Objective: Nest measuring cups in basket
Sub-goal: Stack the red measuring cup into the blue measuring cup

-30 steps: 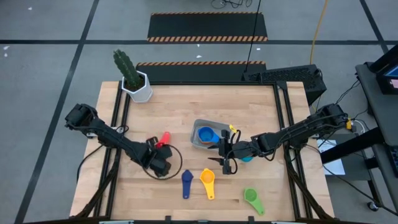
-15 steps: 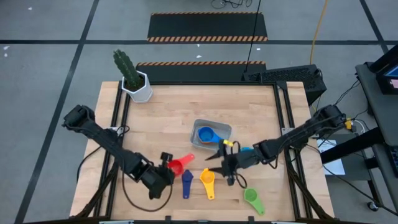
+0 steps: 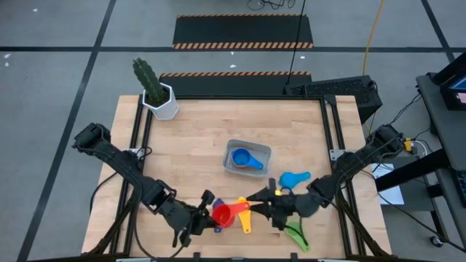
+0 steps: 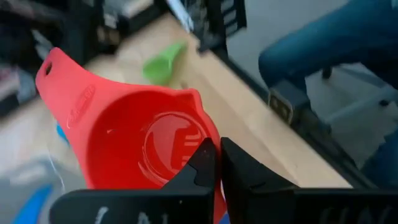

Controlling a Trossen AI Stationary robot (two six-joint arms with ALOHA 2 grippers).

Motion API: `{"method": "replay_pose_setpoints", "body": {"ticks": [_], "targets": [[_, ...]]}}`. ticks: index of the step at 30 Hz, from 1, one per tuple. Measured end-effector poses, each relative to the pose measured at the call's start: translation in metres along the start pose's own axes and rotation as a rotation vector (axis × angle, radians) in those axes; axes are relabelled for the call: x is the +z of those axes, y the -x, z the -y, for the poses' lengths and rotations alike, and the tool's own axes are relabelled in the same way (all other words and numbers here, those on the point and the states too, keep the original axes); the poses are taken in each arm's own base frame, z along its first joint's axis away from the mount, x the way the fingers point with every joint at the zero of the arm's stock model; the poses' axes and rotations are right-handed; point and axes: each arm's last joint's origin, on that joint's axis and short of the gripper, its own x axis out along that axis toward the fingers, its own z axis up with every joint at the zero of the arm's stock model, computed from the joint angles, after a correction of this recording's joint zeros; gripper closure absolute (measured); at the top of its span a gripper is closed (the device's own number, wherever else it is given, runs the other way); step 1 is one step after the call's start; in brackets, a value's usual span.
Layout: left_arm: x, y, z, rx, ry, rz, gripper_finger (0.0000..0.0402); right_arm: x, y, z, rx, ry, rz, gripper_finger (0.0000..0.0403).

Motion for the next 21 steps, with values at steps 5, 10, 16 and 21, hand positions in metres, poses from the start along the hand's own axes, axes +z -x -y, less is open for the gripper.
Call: {"method": "replay_pose_setpoints", "body": {"ticks": [5, 10, 16, 21], "targets": [[0.009, -0.002, -0.009, -0.038, -0.051, 0.117, 0.0390, 0.023, 0.019, 0.000, -0.141, 0.118, 0.004, 0.0209], [0.014, -0.004, -0.023, -0.075, -0.071, 0.204, 0.0391, 0.030, 0.026, -0.006, -0.131, 0.246, 0.034, 0.0215], [0.013, -0.008, -0.033, -0.118, -0.064, 0.243, 0.0390, 0.035, 0.029, -0.004, -0.147, 0.268, 0.087, 0.0257], [0.011, -0.011, -0.037, -0.125, -0.071, 0.237, 0.0387, 0.037, 0.028, -0.002, -0.140, 0.253, 0.148, 0.0292]]}}
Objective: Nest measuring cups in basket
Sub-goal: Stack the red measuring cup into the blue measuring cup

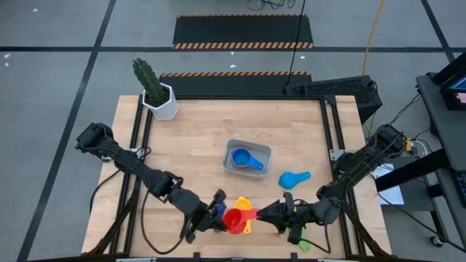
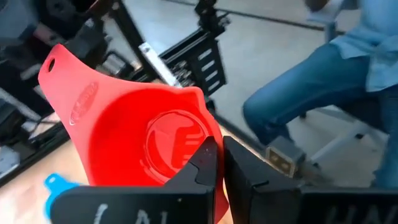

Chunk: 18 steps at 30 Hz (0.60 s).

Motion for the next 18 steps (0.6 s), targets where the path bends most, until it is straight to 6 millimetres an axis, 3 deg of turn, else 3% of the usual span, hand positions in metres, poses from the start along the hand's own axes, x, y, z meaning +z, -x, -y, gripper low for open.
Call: {"method": "replay_pose_setpoints", "body": {"ticks": [18], "targets": [[0.0016, 0.0002, -0.0012, -0.054, -0.039, 0.039, 0.0394, -0.0028, -0.0029, 0.0002, 0.017, -0.083, 0.025, 0.0347]]}}
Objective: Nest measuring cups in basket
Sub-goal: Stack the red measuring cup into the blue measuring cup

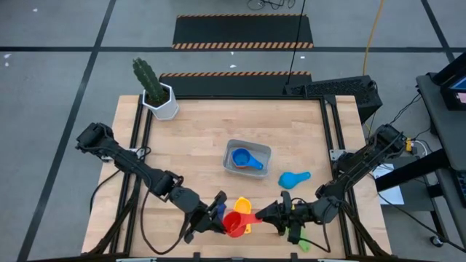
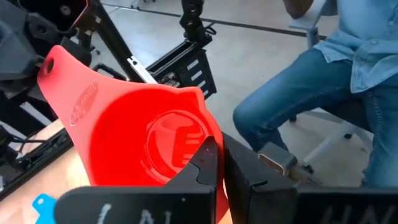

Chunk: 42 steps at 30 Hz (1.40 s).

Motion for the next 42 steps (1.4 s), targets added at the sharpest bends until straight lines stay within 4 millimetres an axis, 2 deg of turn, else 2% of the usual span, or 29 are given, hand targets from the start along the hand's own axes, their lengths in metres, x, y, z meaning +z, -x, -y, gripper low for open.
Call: {"method": "replay_pose_setpoints", "body": {"ticks": [8, 14, 17, 22, 26, 30, 36, 42], "targets": [[-0.001, 0.000, 0.000, 0.000, 0.010, -0.009, 0.0370, 0.000, 0.000, 0.000, 0.002, -0.021, -0.001, 0.0395], [-0.004, 0.000, -0.004, 0.087, 0.115, -0.055, 0.0354, -0.001, 0.000, -0.001, -0.003, -0.014, -0.031, 0.0400], [-0.007, 0.002, -0.007, 0.160, 0.184, -0.089, 0.0317, -0.003, 0.000, 0.000, -0.028, -0.013, -0.086, 0.0401], [-0.004, 0.006, -0.008, 0.310, 0.205, -0.119, 0.0224, -0.006, 0.001, -0.004, -0.026, 0.023, -0.168, 0.0402], [0.002, 0.016, -0.008, 0.417, 0.201, -0.145, 0.0159, -0.008, 0.001, -0.006, -0.006, 0.028, -0.185, 0.0402], [0.010, 0.035, -0.007, 0.469, 0.219, -0.153, 0.0119, -0.015, 0.002, -0.011, -0.016, 0.035, -0.312, 0.0402], [0.020, 0.064, -0.013, 0.561, 0.273, -0.150, 0.0107, -0.037, 0.000, -0.015, -0.023, 0.164, -0.551, 0.0402], [0.011, 0.069, -0.025, 0.607, 0.285, -0.219, 0.0129, -0.066, -0.008, -0.011, -0.005, 0.222, -0.686, 0.0403]]}}
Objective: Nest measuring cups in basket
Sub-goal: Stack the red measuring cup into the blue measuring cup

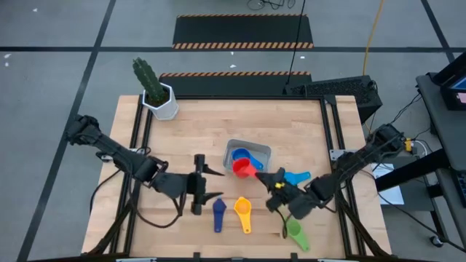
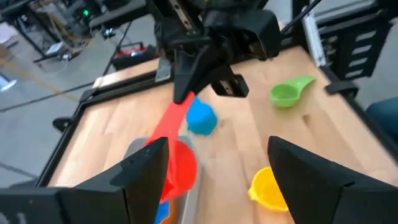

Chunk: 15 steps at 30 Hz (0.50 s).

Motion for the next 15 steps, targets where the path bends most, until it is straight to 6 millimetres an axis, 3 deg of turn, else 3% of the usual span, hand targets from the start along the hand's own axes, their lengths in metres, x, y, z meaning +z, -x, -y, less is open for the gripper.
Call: {"method": "replay_pose_setpoints", "body": {"ticks": [8, 15], "targets": [[-0.016, -0.013, -0.020, 0.069, 0.063, -0.141, 0.0166, -0.016, -0.025, 0.007, -0.019, -0.087, -0.090, 0.0403], [-0.031, -0.016, -0.029, 0.109, 0.132, -0.248, 0.0191, -0.043, -0.036, -0.018, 0.034, -0.107, -0.087, 0.0403]]}}
